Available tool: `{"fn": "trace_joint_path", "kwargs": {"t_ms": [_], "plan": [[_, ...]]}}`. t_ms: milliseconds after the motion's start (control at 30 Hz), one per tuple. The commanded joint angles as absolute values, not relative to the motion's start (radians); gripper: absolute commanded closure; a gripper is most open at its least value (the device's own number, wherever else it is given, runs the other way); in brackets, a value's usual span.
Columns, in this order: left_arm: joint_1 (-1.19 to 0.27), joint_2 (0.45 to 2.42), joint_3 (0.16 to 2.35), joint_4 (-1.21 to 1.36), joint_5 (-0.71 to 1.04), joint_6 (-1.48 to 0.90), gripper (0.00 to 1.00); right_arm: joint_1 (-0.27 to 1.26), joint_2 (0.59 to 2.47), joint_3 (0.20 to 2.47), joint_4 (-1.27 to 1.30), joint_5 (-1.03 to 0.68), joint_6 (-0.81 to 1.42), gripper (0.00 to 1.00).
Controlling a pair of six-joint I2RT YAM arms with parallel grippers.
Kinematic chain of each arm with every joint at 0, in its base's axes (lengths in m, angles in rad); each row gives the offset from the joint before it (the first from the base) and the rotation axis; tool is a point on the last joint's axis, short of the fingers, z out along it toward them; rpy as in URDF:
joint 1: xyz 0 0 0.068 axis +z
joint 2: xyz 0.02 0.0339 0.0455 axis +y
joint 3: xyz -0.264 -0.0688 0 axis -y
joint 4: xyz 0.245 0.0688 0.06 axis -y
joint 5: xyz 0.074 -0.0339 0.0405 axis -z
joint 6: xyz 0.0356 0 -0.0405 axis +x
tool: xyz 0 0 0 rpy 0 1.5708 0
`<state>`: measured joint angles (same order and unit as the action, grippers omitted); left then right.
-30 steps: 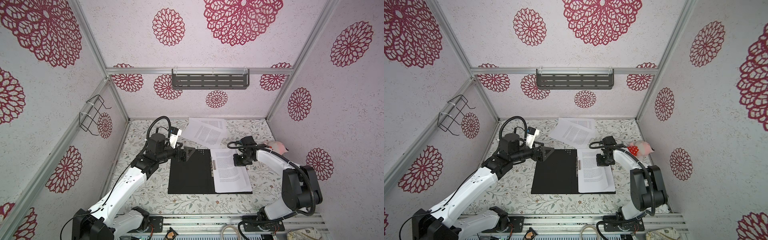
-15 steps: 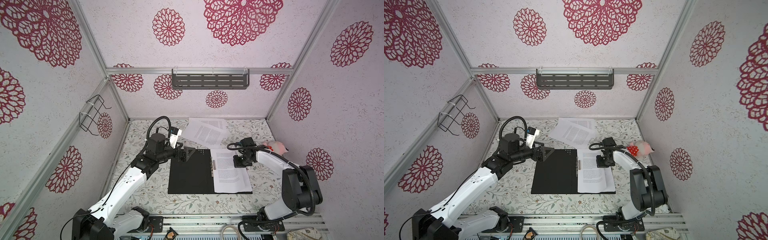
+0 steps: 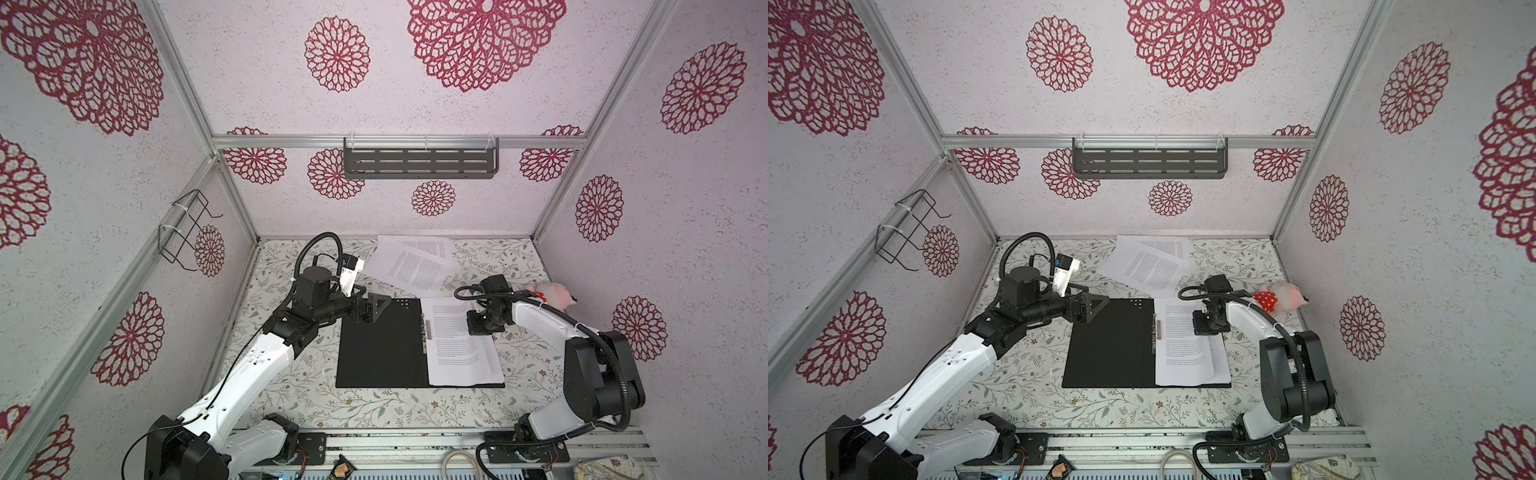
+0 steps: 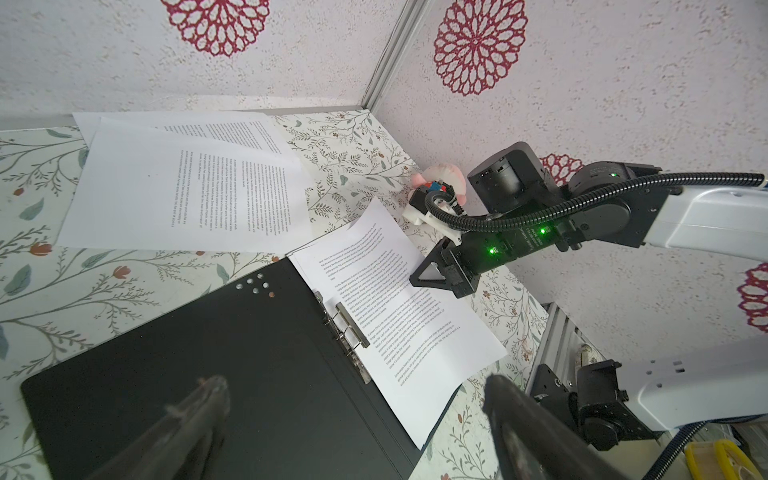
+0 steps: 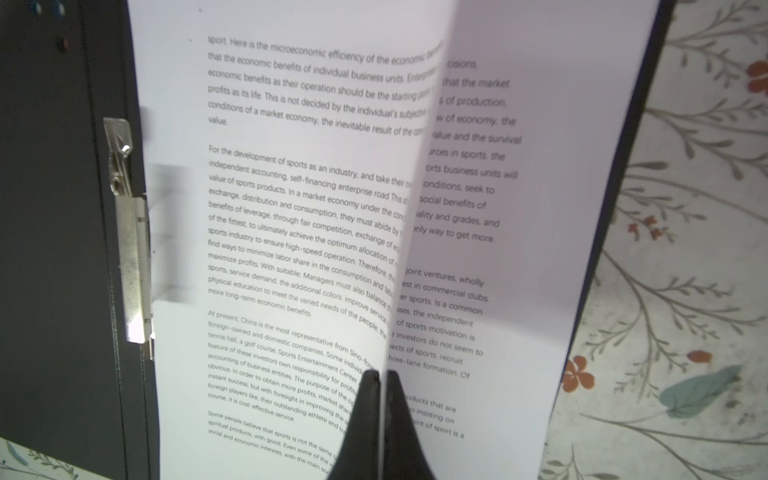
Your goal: Put the files into the folder
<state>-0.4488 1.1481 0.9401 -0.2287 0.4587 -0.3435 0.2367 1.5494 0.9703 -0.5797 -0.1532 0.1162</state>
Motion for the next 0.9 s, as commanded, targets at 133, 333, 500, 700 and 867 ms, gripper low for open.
{"fn": "trace_joint_path", "kwargs": {"t_ms": [133, 333, 500, 700, 867], "plan": [[-0.444, 1.156, 0.954, -0.207, 0.469, -0.333, 0.01, 0.239, 1.555, 0.986, -0.591, -0.121, 0.129, 0.94], [-0.442, 1.158, 0.954, -0.207, 0.469, -0.333, 0.01, 0.239, 1.564, 0.988, -0.594, -0.111, 0.132, 0.89], [-0.442, 1.160, 0.954, -0.207, 0.469, -0.334, 0.01, 0.239, 1.571, 0.989, -0.598, -0.103, 0.133, 0.83], [-0.442, 1.163, 0.954, -0.207, 0.469, -0.336, 0.01, 0.236, 1.592, 1.006, -0.621, -0.046, 0.156, 0.75], [-0.442, 1.163, 0.953, -0.207, 0.472, -0.336, 0.01, 0.230, 1.592, 1.018, -0.621, -0.027, 0.166, 0.69]]}}
